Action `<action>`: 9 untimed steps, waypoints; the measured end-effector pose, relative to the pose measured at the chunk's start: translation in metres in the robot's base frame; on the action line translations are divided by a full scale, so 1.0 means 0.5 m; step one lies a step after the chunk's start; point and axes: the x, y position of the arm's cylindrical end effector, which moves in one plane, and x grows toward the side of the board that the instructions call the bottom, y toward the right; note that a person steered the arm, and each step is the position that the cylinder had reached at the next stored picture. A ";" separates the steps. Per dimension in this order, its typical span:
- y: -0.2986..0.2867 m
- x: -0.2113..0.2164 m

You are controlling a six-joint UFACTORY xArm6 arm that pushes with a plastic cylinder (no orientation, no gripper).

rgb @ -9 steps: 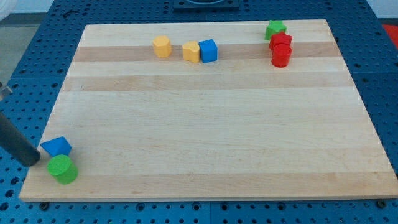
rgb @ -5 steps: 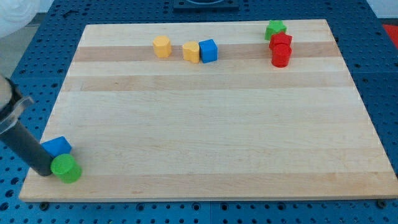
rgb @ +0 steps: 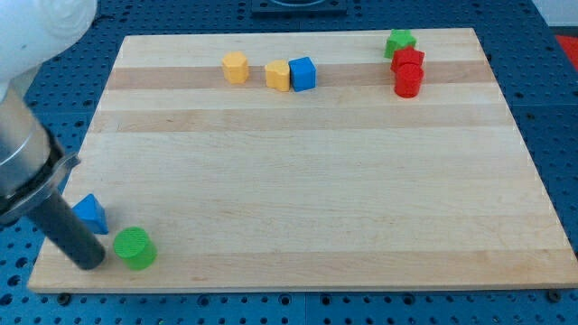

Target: Move the green circle closer to the red circle

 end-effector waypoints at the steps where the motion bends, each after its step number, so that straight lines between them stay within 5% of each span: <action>1: 0.011 0.006; 6: 0.297 -0.049; 8: 0.362 -0.149; 9: 0.381 -0.108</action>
